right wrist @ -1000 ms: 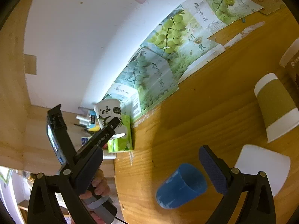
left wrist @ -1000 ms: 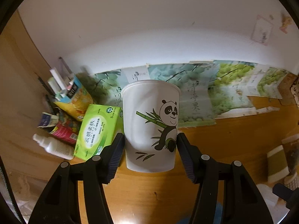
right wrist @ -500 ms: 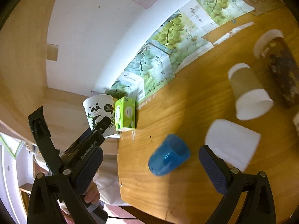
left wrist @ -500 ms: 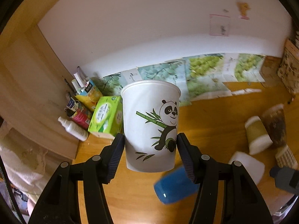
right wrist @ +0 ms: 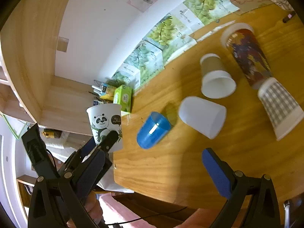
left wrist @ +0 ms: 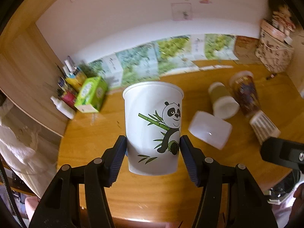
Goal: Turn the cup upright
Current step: 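Lift the panda-print cup with the left gripper and carry it over the desk, then bring the right gripper toward the cup held by the left gripper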
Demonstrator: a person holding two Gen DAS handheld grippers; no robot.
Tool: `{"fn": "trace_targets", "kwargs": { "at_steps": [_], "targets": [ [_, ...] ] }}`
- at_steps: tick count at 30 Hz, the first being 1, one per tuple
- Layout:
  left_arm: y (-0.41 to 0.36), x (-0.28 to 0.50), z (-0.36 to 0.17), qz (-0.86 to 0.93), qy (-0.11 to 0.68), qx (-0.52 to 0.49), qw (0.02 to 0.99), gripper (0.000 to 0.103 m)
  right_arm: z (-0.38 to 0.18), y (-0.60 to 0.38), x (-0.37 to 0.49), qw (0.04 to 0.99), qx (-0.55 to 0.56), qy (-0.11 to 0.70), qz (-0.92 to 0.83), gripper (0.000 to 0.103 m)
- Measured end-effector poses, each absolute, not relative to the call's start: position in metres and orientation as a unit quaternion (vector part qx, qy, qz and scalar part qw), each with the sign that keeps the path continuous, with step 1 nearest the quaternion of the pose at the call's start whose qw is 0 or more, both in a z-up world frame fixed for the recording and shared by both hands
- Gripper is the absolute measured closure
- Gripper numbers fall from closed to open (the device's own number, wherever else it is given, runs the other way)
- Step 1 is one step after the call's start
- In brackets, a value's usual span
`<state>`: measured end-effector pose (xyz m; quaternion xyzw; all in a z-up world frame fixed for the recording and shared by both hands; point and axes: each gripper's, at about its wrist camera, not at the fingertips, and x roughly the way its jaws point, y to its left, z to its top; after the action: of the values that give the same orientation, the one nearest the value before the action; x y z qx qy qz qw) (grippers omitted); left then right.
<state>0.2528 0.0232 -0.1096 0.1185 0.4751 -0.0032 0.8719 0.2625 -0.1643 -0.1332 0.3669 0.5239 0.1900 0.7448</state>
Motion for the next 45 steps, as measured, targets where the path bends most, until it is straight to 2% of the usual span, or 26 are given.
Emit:
{"fn": "trace_targets", "kwargs": {
  "at_steps": [17, 26, 45],
  "targets": [
    [-0.007, 0.204, -0.170, -0.044, 0.549, 0.056, 0.833, 0.041, -0.167, -0.201, 0.196, 0.733, 0.343, 0.562, 0.171, 0.000],
    [-0.018, 0.201, -0.203, -0.066, 0.576, 0.032, 0.814, 0.041, -0.184, -0.216, 0.191, 0.724, 0.341, 0.581, 0.149, 0.000],
    [-0.030, 0.219, -0.231, -0.090, 0.607, -0.016, 0.789, 0.040, -0.208, -0.227, 0.209, 0.706, 0.328, 0.614, 0.134, 0.000]
  ]
}}
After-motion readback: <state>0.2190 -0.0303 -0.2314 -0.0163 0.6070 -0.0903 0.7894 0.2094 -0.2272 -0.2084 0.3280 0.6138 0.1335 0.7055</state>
